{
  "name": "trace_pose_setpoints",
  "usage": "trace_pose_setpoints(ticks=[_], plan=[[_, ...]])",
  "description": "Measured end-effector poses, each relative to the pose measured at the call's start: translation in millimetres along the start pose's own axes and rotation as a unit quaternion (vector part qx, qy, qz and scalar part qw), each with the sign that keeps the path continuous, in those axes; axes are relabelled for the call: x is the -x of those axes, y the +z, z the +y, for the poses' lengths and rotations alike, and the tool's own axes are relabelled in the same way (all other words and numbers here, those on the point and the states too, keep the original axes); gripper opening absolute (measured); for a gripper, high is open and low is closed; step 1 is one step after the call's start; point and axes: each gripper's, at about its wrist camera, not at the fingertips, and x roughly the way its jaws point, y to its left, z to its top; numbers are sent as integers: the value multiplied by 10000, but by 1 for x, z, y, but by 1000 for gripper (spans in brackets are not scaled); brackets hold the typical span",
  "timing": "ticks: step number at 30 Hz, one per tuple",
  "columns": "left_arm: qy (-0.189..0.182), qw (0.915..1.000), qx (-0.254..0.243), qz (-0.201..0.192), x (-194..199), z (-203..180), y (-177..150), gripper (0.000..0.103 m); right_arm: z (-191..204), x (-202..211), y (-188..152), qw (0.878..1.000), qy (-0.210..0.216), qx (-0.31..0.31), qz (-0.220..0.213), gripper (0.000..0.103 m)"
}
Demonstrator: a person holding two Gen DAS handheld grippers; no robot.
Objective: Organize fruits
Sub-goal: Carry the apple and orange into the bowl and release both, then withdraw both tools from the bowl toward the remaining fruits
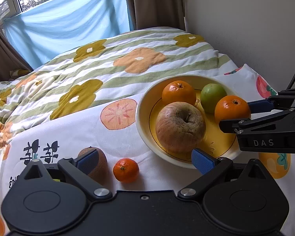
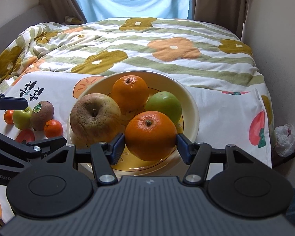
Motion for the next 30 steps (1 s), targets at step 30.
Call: trace_pose_setpoints(ticks=[30], plan=[[49,9992,190,-338,42,-22,-7,102,-16,53,-3,9983,-2,-184,-546,103]])
